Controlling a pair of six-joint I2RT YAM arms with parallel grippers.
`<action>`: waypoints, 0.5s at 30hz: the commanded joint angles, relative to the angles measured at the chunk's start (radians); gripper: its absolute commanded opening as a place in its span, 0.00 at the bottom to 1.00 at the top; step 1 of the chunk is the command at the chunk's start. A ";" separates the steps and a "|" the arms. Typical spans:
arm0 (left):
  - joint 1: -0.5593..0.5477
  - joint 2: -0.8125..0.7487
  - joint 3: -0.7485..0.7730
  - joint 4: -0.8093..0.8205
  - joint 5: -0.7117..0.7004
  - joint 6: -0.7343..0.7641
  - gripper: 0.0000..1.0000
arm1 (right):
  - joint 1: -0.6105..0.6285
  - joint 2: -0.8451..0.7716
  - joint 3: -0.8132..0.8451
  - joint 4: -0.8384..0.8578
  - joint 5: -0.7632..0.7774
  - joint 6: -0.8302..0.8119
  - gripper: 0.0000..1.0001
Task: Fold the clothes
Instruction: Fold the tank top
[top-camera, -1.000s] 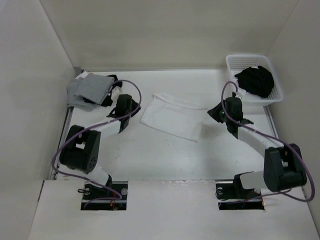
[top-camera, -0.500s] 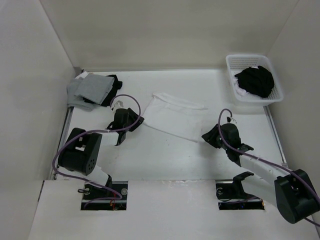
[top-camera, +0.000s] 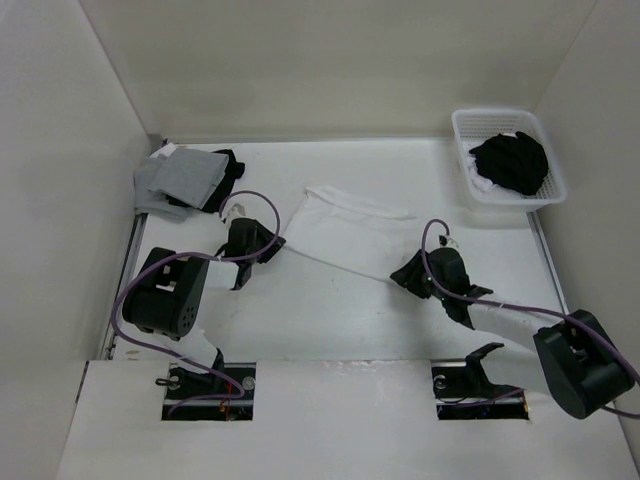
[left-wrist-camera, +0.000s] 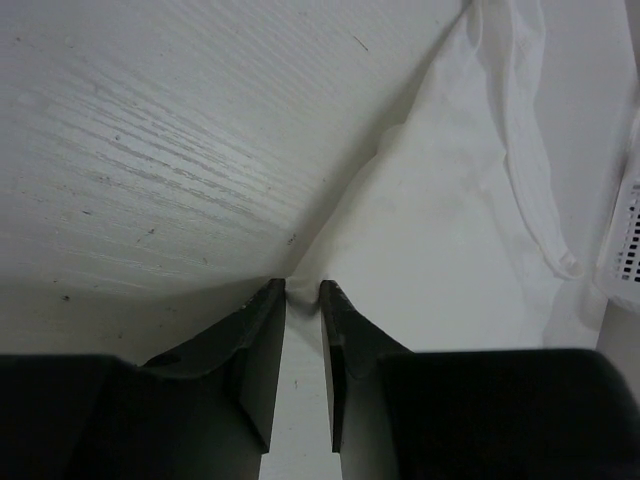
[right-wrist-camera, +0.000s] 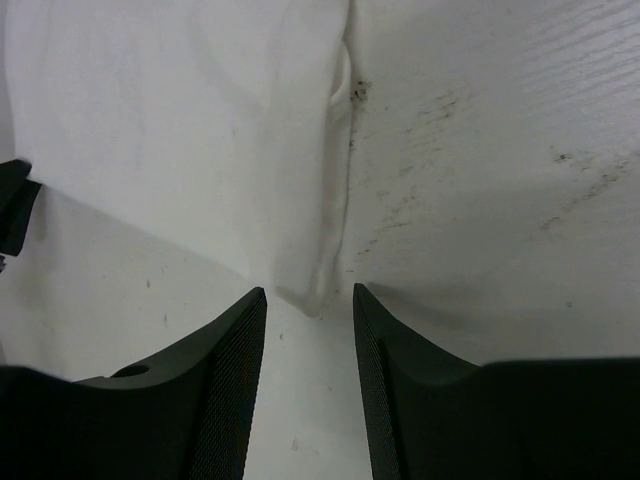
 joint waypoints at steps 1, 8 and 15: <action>0.013 0.000 0.010 0.016 0.003 -0.007 0.18 | 0.017 0.010 0.016 0.086 0.002 0.023 0.45; 0.014 0.000 0.006 0.011 -0.003 -0.016 0.10 | 0.017 0.074 0.029 0.114 -0.001 0.031 0.42; 0.014 -0.023 0.003 0.011 -0.008 -0.015 0.06 | 0.005 0.111 0.057 0.114 -0.014 0.031 0.16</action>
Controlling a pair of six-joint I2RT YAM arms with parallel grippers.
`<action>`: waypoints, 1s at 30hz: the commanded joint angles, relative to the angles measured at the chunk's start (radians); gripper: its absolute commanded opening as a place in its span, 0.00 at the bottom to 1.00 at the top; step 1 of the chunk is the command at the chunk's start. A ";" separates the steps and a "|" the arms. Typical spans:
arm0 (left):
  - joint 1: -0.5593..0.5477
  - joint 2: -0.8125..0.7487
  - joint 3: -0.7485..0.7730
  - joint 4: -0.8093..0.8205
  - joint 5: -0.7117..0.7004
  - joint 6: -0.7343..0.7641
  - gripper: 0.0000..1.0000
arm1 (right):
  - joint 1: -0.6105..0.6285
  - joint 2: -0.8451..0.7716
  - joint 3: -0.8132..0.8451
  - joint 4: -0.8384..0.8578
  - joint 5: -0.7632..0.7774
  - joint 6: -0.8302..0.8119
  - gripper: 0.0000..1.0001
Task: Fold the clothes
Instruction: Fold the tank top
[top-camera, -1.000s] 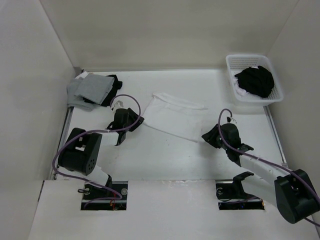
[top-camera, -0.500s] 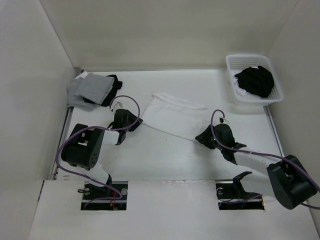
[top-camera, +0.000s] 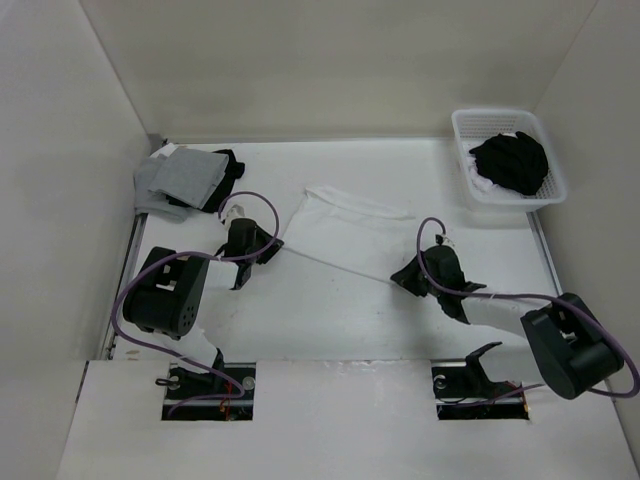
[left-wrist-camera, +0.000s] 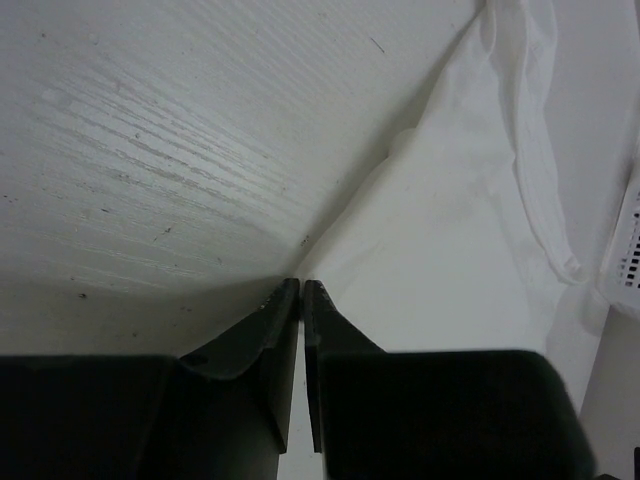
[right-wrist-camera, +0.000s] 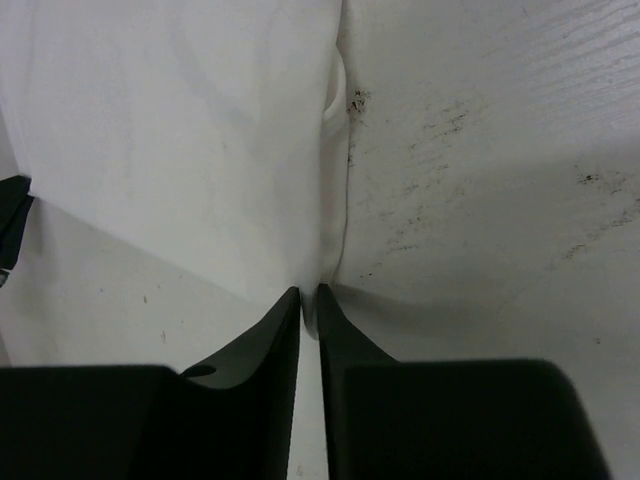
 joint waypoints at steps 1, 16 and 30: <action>0.008 -0.034 -0.002 0.025 -0.005 -0.003 0.04 | -0.001 0.006 0.041 0.041 -0.001 0.005 0.11; -0.002 -1.048 0.045 -0.591 -0.085 0.052 0.01 | 0.241 -0.715 0.365 -0.671 0.255 -0.095 0.03; 0.024 -0.888 0.058 -0.599 -0.039 0.052 0.02 | 0.174 -0.458 0.417 -0.564 0.124 -0.165 0.05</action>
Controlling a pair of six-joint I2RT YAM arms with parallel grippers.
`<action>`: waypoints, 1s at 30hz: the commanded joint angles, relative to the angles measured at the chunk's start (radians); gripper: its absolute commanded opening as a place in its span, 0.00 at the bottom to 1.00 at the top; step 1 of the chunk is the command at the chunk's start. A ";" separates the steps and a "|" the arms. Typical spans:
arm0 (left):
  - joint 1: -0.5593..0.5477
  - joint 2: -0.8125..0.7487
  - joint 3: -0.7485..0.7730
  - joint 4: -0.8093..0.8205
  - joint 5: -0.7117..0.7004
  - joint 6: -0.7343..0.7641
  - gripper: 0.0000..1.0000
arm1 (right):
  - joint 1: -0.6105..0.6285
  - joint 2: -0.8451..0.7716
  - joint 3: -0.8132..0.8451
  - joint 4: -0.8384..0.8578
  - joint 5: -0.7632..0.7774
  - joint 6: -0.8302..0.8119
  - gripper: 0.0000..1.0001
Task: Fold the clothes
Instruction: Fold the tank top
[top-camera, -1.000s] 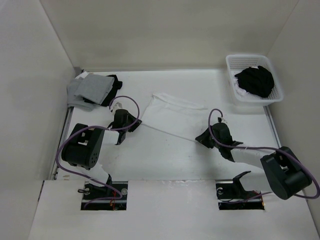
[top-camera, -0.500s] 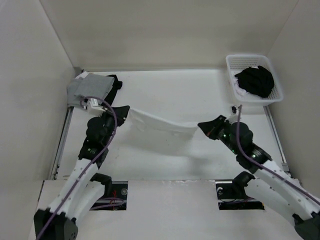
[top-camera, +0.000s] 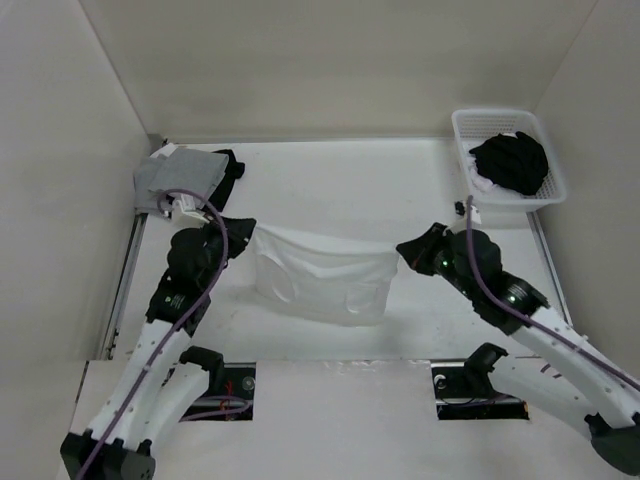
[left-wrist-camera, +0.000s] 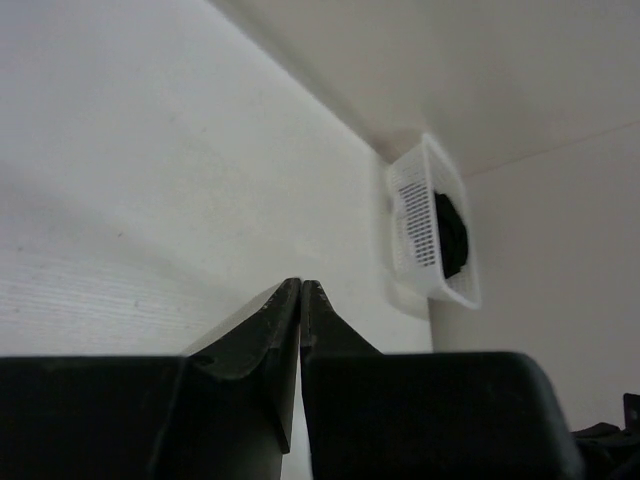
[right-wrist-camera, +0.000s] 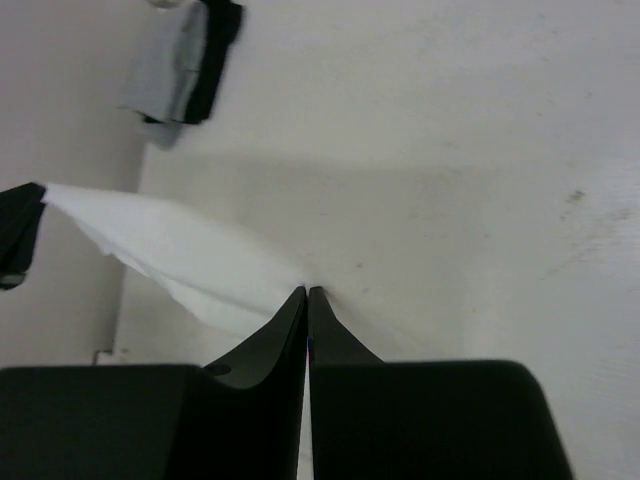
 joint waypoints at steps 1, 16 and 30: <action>0.039 0.134 -0.048 0.084 0.024 0.013 0.02 | -0.125 0.148 -0.041 0.148 -0.144 -0.042 0.05; 0.127 0.823 0.186 0.488 0.008 -0.016 0.04 | -0.385 0.858 0.291 0.461 -0.373 -0.042 0.04; 0.116 0.849 0.081 0.555 0.006 -0.007 0.04 | -0.406 0.860 0.151 0.547 -0.367 -0.021 0.04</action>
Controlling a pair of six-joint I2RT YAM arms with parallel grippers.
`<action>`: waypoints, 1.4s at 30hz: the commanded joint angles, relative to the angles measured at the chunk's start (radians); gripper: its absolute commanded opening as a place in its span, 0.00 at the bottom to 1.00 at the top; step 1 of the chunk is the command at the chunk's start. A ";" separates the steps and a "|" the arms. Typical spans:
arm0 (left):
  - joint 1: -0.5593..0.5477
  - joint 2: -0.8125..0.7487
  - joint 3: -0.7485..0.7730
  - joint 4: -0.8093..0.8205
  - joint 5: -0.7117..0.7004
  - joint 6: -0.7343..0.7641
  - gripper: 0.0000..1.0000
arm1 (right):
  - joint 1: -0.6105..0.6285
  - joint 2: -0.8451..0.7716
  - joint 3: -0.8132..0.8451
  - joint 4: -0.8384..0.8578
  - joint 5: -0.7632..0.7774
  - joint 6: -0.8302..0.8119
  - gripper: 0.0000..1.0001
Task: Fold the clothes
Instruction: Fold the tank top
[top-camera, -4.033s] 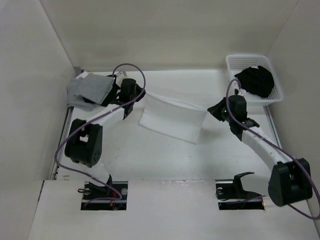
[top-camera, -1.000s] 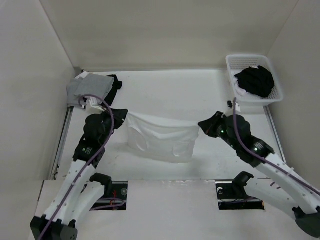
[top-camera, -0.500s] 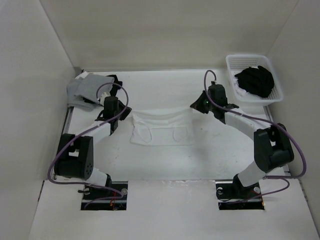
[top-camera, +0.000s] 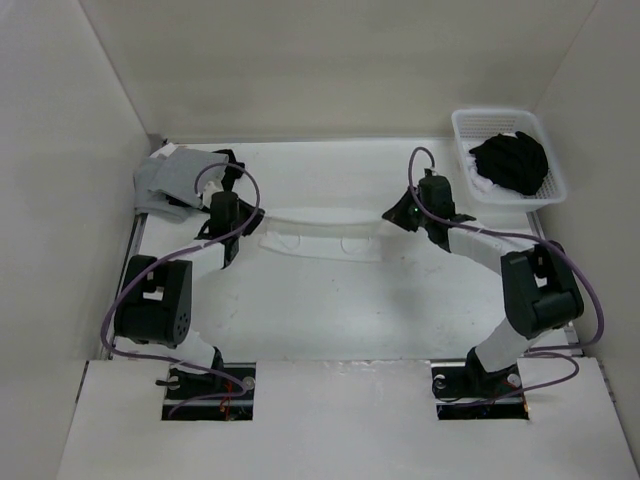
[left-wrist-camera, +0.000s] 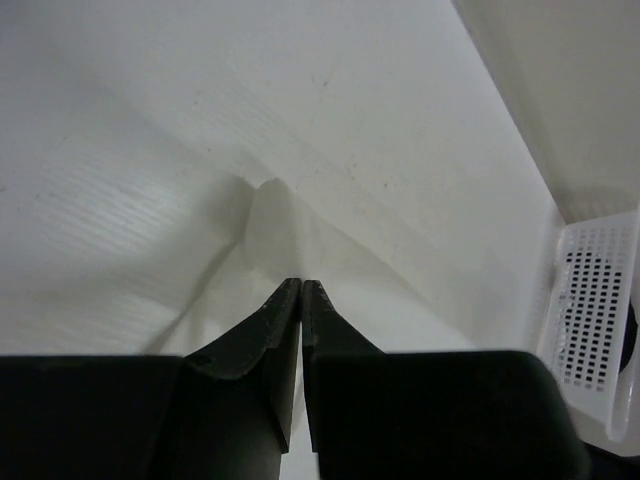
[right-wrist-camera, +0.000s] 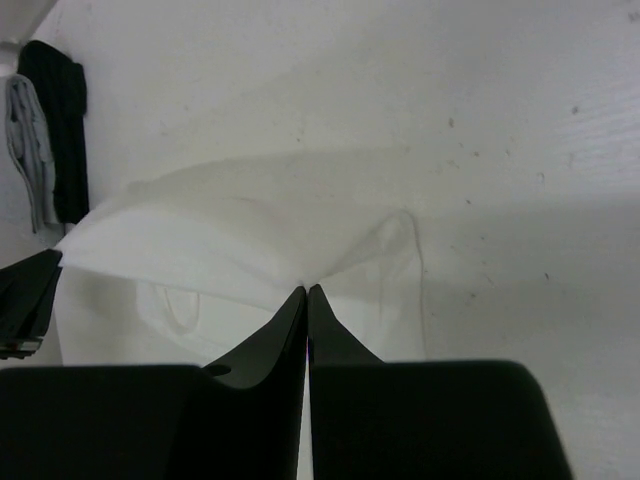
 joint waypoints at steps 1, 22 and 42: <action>-0.007 -0.106 -0.086 0.069 -0.007 0.012 0.04 | -0.008 -0.071 -0.079 0.093 -0.006 0.014 0.04; -0.019 -0.181 -0.346 0.126 0.031 0.037 0.09 | 0.098 -0.280 -0.504 0.147 0.064 0.085 0.10; -0.304 -0.128 -0.162 0.184 -0.115 0.006 0.16 | 0.036 -0.180 -0.445 0.241 -0.032 0.068 0.44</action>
